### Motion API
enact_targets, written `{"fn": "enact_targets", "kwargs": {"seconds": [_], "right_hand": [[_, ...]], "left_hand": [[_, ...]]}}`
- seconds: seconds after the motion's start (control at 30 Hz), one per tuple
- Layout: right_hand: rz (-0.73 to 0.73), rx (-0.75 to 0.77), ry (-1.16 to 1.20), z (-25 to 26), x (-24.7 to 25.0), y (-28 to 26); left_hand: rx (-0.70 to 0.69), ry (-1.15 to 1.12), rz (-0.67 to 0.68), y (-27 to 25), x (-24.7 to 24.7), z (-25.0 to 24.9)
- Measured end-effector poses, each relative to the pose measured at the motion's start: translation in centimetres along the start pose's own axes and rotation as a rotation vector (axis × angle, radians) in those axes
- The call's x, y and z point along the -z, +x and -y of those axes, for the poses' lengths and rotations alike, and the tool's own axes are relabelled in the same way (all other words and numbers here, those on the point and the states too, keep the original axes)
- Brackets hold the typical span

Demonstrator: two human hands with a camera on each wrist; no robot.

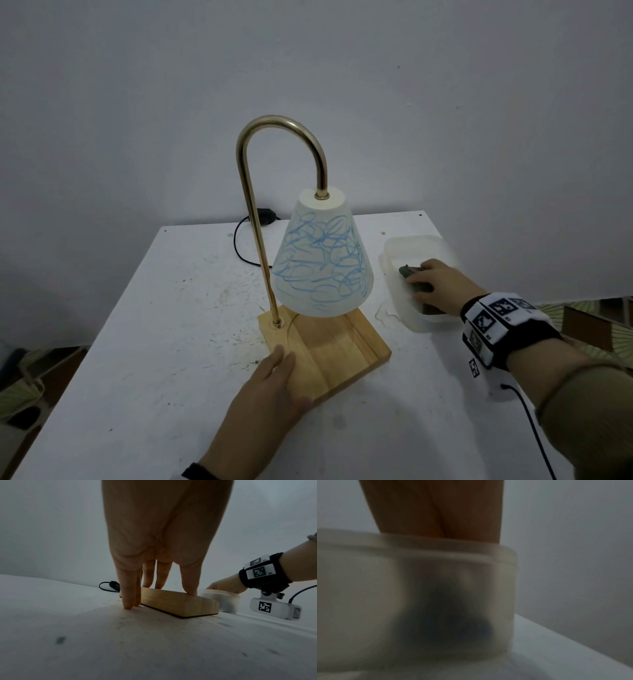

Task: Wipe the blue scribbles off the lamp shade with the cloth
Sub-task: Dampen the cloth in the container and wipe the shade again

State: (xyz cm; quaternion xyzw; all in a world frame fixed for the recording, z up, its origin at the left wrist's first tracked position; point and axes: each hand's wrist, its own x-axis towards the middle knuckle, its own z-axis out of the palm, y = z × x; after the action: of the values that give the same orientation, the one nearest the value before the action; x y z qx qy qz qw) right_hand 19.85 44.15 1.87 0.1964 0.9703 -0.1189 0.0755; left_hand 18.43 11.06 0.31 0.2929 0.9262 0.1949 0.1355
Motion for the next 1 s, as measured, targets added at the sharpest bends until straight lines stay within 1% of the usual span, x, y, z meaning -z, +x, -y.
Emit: {"fn": "enact_targets", "kwargs": {"seconds": [0.13,0.23,0.37,0.4,0.43,0.47,0.57,0.6,0.67,0.7,0.77,0.87,0.93,1.0], "right_hand": [[-0.021,-0.013,-0.018,0.0,-0.5,0.7],[-0.07,-0.074,0.053,0.1,-0.4,1.1],[-0.074,-0.234,0.383,-0.1,0.1,1.8],[-0.054,-0.264,0.462,0.0,0.4,1.7],[0.001,-0.266,0.523,0.0,0.6,1.5],[0.078,-0.243,0.546,-0.2,0.7,1.3],[0.266,-0.092,0.384,-1.3,1.5,0.8],[0.323,-0.05,0.37,-1.5,1.8,0.5],[0.373,0.052,0.265,-1.8,2.2,0.2],[0.358,0.102,0.185,-1.7,2.3,0.1],[0.285,0.177,0.079,-1.5,2.2,0.0],[0.173,0.263,0.037,-1.5,1.7,0.1],[0.148,0.269,0.04,-1.7,1.5,0.1],[0.129,0.242,0.087,-2.0,1.5,-0.1]], "left_hand": [[0.016,0.023,0.016,0.1,0.3,-0.3],[0.009,0.04,0.016,0.0,0.3,-0.4],[0.0,0.032,0.009,0.0,0.2,-0.3],[-0.002,0.029,0.005,-0.1,0.1,-0.2],[-0.005,0.025,0.001,-0.1,0.1,-0.1],[-0.005,0.017,-0.003,-0.1,0.0,-0.1],[-0.008,-0.001,-0.016,-0.2,-0.3,0.2],[-0.013,-0.002,-0.019,-0.2,-0.4,0.3],[-0.02,-0.004,-0.023,-0.1,-0.5,0.4],[-0.022,0.0,-0.023,-0.1,-0.5,0.4],[-0.023,0.014,-0.021,-0.1,-0.5,0.4],[-0.024,0.001,-0.028,-0.1,-0.6,0.4],[-0.022,-0.005,-0.026,0.0,-0.7,0.5],[-0.017,-0.005,-0.026,0.1,-0.8,0.5]]}}
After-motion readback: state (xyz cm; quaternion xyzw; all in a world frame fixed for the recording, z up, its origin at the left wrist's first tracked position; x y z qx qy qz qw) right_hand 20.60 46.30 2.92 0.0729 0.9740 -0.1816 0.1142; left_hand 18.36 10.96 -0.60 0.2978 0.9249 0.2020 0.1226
